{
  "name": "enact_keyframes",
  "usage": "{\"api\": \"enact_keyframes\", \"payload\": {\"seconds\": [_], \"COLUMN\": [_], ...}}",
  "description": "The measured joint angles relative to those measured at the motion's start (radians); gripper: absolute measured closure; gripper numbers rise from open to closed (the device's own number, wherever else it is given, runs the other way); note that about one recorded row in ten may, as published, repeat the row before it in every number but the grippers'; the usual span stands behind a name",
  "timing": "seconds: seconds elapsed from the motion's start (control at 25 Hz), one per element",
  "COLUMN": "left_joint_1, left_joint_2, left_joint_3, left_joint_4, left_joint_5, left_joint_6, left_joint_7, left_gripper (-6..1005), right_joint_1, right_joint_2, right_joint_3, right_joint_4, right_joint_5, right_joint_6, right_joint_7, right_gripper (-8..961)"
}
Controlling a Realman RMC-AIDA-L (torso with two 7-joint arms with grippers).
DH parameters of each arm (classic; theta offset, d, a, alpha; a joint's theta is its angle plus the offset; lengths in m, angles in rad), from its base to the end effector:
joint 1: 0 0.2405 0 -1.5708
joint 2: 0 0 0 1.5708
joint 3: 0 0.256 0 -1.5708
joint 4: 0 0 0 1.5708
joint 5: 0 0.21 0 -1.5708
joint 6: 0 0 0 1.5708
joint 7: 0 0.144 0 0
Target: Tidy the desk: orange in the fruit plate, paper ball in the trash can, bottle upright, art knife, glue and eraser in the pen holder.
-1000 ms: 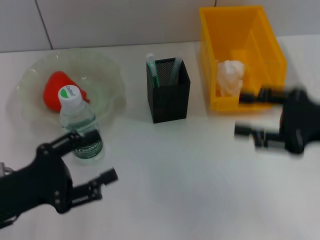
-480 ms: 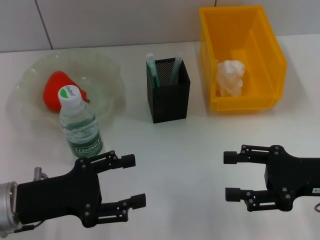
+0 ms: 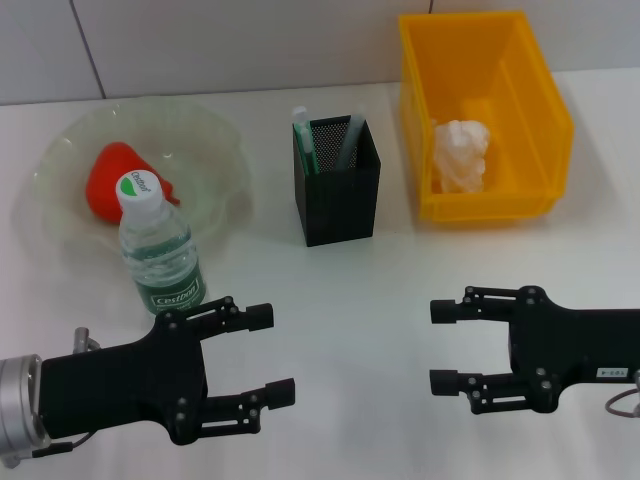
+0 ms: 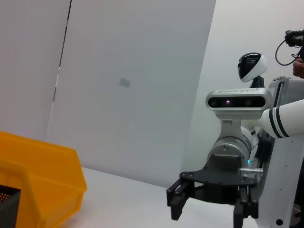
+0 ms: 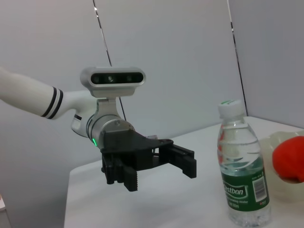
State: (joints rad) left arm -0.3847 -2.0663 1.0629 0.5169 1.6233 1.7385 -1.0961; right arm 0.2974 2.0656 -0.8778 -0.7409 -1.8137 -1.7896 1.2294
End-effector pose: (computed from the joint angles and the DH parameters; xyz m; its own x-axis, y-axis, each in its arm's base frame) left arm -0.2534 0.2575 -0.0323 0.7251 0.2122 0.6552 0.2496 -0.9676 0.0372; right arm 0.2786 0.2535 0.0069 0.7858 -0.2394 -0.5702 -0.3180 -0.9472 -0.0406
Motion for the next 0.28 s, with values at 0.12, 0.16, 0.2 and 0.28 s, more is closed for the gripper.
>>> {"api": "enact_keyframes", "payload": {"seconds": [0.12,0.16,0.2,0.28], "left_joint_1": [0.000,0.000,0.000,0.000], "left_joint_2": [0.000,0.000,0.000,0.000], "left_joint_3": [0.000,0.000,0.000,0.000], "left_joint_4": [0.000,0.000,0.000,0.000], "left_joint_5": [0.000,0.001,0.001,0.001], "left_joint_6": [-0.001,-0.001,-0.001,-0.001], "left_joint_7": [-0.005,-0.005,-0.005,-0.005], "left_gripper": [186,186,186,186], "right_joint_1": [0.003,0.004,0.004,0.004], "right_joint_2": [0.002,0.002,0.002,0.002], "right_joint_3": [-0.005,-0.005,-0.005,-0.004], "right_joint_4": [0.001,0.002,0.002,0.003], "right_joint_5": [-0.001,-0.001,-0.001,-0.001], "right_joint_6": [0.010,0.011,0.011,0.011], "right_joint_7": [0.000,0.000,0.000,-0.001], "right_gripper": [185,185,185,185]}}
